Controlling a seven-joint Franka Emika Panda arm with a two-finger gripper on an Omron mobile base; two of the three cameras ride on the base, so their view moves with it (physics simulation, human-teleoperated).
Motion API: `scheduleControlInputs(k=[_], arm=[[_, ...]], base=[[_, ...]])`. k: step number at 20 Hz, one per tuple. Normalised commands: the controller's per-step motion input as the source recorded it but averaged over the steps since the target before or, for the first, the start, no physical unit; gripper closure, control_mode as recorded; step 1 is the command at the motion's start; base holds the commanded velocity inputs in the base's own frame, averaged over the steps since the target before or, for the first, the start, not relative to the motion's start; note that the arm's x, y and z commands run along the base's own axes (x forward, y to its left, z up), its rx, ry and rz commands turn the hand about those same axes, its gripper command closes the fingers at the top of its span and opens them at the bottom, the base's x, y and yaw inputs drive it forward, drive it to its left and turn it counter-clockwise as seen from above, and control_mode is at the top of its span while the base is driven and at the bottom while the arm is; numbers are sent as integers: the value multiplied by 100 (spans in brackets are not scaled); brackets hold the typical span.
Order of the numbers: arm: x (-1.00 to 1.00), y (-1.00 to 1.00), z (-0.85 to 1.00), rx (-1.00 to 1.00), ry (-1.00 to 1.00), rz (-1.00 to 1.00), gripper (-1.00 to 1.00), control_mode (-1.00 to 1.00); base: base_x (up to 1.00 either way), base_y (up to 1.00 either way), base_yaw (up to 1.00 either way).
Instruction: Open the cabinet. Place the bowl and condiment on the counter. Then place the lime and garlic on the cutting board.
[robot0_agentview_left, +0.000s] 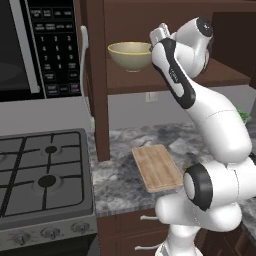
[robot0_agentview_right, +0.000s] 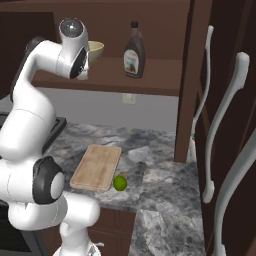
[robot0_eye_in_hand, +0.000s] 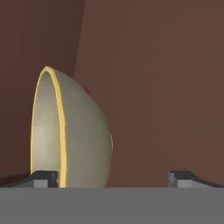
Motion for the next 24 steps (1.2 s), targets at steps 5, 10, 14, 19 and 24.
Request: scheduleControlInputs(k=[5, 10, 14, 19, 24], arm=[[33, 2, -3, 1, 2, 1, -100, -100], [31, 5, -3, 0, 0, 0, -100, -100], [32, 6, -4, 0, 0, 0, -100, -100], [32, 6, -5, 0, 0, 0, -100, -100], [27, 10, -10, 0, 0, 0, 100, -100]], base=[[0, 0, 0], [0, 0, 0], [0, 0, 0], [0, 0, 0], [0, 0, 0]])
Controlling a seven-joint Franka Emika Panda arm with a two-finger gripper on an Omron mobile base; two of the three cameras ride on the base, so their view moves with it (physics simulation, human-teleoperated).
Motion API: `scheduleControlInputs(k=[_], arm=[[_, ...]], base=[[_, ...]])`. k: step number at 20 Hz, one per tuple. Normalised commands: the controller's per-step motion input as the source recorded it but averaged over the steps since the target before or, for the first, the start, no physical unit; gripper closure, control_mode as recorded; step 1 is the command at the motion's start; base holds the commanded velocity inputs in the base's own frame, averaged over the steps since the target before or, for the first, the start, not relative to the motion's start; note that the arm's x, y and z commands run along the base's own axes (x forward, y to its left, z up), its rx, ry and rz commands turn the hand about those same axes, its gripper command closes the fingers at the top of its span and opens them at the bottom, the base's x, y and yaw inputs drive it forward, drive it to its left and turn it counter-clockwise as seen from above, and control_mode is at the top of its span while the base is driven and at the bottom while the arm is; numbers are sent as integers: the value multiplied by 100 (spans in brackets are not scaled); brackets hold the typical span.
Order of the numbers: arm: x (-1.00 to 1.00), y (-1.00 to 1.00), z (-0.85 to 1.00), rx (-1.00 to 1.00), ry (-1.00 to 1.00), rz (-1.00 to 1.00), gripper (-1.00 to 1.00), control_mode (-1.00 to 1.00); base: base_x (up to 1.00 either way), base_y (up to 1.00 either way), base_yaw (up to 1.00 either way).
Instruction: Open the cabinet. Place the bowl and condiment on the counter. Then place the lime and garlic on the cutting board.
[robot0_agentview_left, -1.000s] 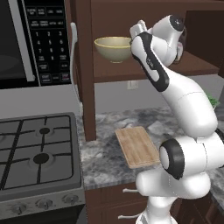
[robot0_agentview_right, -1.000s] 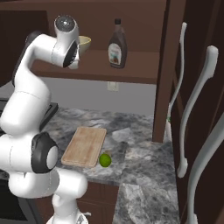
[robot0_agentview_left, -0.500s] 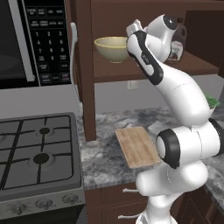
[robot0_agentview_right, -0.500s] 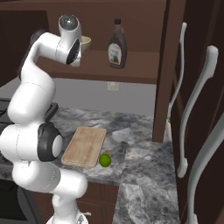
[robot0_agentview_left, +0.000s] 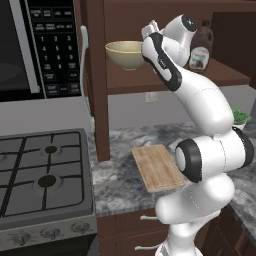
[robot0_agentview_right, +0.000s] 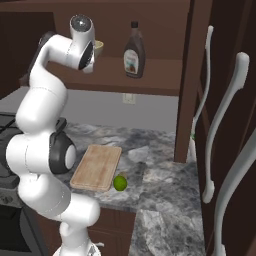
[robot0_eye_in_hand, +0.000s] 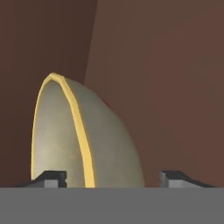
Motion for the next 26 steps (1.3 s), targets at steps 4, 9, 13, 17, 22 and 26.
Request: scheduleControlInputs(k=[4, 9, 13, 17, 22, 26], arm=[[22, 7, -10, 0, 0, 0, 100, -100], [20, 4, -9, 0, 0, 0, 100, -100], [10, 4, -5, 0, 0, 0, 100, -100], [-12, 6, 14, 0, 2, 0, 100, -100], [-35, 1, 37, 0, 5, 1, 100, -100], [-51, 0, 14, 0, 8, 1, 100, -100]], base=[[0, 0, 0], [0, 0, 0], [0, 0, 0], [0, 0, 0], [0, 0, 0], [0, 0, 0]])
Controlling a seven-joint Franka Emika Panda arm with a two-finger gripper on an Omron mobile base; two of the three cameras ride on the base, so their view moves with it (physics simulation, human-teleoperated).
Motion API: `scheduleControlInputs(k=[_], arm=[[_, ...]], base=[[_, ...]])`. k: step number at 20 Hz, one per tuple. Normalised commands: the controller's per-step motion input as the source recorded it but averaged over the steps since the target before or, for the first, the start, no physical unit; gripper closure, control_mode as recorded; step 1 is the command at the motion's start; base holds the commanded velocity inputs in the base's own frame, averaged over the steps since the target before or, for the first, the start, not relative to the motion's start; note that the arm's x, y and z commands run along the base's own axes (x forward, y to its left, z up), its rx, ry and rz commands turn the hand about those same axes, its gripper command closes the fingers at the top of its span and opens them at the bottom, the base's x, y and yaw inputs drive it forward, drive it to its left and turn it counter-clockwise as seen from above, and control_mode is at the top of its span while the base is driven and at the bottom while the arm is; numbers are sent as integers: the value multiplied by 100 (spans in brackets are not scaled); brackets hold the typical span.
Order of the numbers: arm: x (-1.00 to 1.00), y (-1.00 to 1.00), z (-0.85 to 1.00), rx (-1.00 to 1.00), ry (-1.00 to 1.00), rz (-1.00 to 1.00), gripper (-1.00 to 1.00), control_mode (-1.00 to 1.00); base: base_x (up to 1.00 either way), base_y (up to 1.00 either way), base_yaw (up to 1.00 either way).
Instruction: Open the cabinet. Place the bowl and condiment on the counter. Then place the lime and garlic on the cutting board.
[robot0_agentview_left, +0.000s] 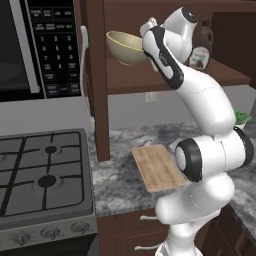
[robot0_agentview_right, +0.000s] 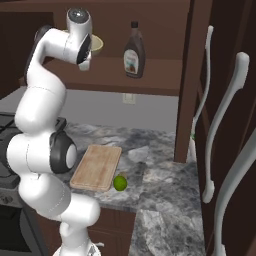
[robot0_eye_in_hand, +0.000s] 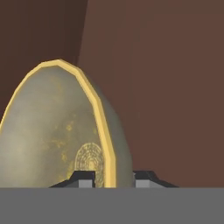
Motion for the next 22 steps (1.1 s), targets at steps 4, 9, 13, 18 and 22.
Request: scheduleControlInputs(k=[4, 9, 13, 18, 22], arm=[[-61, -4, 4, 0, 5, 1, 100, -100], [-62, -12, 14, 0, 1, 1, 100, -100], [-62, -16, 4, -2, -2, 0, 100, -100], [-62, -19, 0, -8, -3, 0, 100, -100], [-62, -19, -4, -10, -3, 0, 100, -100]], base=[[0, 0, 0], [0, 0, 0], [0, 0, 0], [0, 0, 0], [0, 0, 0]])
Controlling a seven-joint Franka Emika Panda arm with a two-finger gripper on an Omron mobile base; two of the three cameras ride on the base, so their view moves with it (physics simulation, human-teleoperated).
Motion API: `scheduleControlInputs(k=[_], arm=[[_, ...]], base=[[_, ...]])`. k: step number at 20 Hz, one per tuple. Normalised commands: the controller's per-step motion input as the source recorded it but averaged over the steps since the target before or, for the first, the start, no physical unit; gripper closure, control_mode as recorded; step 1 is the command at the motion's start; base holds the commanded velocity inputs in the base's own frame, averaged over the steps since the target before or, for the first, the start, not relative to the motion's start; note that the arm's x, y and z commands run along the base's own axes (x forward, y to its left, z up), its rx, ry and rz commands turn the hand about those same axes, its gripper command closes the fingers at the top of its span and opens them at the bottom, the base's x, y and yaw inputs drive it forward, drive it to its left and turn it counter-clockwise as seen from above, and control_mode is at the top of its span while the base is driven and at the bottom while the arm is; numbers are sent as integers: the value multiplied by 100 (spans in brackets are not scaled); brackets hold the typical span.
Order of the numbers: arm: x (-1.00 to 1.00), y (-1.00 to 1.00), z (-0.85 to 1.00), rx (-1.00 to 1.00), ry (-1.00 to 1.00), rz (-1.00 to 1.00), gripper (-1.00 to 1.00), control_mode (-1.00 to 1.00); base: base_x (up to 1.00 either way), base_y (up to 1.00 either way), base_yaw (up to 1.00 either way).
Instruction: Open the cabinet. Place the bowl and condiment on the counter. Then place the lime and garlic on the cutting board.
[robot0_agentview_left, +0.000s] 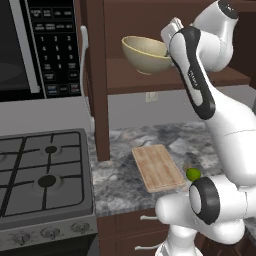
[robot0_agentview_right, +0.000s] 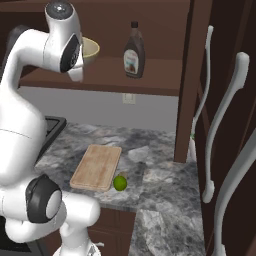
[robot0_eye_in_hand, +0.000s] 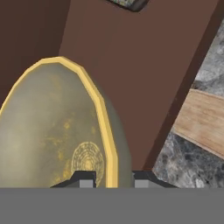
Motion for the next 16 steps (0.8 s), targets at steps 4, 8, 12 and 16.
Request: scheduleControlInputs(k=[4, 8, 12, 16], arm=[[-62, -16, -6, -11, -2, 0, 100, -100], [-62, -11, -11, -11, 0, 1, 100, -100], [-62, -10, -9, -10, 0, 2, 100, -100], [-62, -9, -6, -7, 0, 1, 100, -100]], base=[[0, 0, 0], [0, 0, 0], [0, 0, 0], [0, 0, 0]])
